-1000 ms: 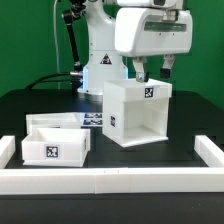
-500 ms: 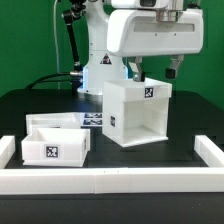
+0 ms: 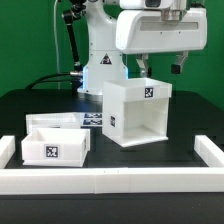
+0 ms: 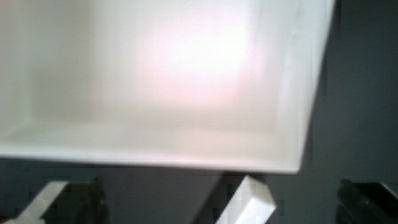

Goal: Assemble drawer

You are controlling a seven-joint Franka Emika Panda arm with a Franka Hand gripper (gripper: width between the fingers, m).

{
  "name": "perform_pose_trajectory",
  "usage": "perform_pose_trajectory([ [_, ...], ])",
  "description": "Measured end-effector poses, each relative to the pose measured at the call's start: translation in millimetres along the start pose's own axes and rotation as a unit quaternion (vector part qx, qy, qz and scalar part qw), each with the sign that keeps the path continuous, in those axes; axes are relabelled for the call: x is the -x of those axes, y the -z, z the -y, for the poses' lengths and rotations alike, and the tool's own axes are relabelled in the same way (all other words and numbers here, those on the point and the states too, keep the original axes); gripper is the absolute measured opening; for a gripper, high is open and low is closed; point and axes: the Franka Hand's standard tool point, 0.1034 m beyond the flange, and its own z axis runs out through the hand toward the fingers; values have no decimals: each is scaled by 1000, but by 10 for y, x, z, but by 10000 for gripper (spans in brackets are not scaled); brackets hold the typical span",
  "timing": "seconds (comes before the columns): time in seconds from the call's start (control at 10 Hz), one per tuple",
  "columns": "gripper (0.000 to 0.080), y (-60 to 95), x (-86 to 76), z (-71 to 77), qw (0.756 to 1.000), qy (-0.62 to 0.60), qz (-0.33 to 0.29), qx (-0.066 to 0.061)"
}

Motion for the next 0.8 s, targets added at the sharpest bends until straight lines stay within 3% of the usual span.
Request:
perform_pose_trajectory([
  [0.1,650,-37,41,30,1000,-9,-1,-7],
  [0.5,650,-42,39,31,1000,-13,-4,-7],
  [0.8,650,-238,289,220,1000,-23,-5,-13],
])
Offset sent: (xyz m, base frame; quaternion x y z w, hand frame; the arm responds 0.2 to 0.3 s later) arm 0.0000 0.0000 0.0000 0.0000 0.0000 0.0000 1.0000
